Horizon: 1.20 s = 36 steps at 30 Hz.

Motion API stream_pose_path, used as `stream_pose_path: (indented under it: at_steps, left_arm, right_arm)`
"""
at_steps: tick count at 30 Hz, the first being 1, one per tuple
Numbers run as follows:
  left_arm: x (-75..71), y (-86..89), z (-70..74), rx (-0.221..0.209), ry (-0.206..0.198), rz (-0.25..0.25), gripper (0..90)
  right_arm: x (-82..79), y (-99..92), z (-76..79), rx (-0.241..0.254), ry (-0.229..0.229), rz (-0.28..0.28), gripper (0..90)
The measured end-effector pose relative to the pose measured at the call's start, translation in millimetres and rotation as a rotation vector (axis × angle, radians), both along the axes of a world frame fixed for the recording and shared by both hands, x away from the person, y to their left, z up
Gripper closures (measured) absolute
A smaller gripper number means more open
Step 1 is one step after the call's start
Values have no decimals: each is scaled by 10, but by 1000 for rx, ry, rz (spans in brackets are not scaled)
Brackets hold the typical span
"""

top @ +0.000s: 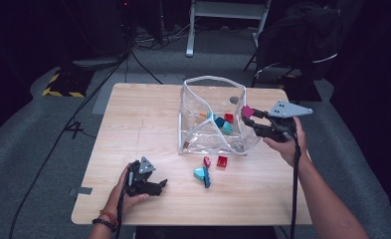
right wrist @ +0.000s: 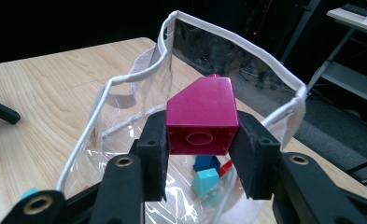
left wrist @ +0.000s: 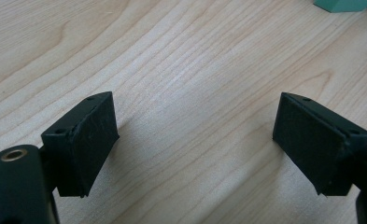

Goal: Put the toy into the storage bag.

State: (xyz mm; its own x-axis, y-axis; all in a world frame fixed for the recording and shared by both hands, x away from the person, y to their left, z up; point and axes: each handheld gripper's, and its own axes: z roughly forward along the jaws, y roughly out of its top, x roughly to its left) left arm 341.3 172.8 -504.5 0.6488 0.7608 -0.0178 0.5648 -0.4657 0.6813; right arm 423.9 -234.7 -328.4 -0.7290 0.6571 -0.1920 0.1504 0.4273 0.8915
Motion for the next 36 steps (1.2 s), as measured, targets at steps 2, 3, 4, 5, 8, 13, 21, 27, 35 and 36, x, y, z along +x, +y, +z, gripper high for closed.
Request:
stream_pose_path:
  at_steps: [2, 3, 4, 5, 8, 13, 21, 27, 35, 36]
  left_arm:
    - [0, -1, -1, -1, 0, 0, 142]
    - [0, 0, 0, 0, 0, 0, 143]
    - [0, 0, 0, 0, 0, 0, 142]
    - [0, -1, -1, -1, 1, 0, 142]
    - [0, 0, 0, -1, 0, -1, 142]
    - [0, 0, 0, -1, 0, -1, 142]
    - [0, 0, -1, -2, 1, 0, 143]
    - [-2, -1, -2, -3, -1, 0, 144]
    - [-3, -1, -1, -2, -1, 1, 144]
    - [-3, -1, -1, -2, -1, 0, 144]
  right_arm:
    - [41, 37, -17, 6, 12, -4, 593]
    - [65, 49, -25, 13, 19, 0, 593]
    - [82, 67, -31, 11, 22, -5, 593]
    - [97, 84, -35, 5, 20, -7, 593]
    - [124, 135, -35, -5, 16, -11, 594]
    - [173, 200, -31, -2, 23, -11, 593]
    - [243, 323, -61, -16, 38, -5, 593]
    - [280, 390, -89, -30, 54, -22, 563]
    - [252, 386, -124, -26, 55, -30, 528]
    - [243, 376, -122, -27, 51, -28, 526]
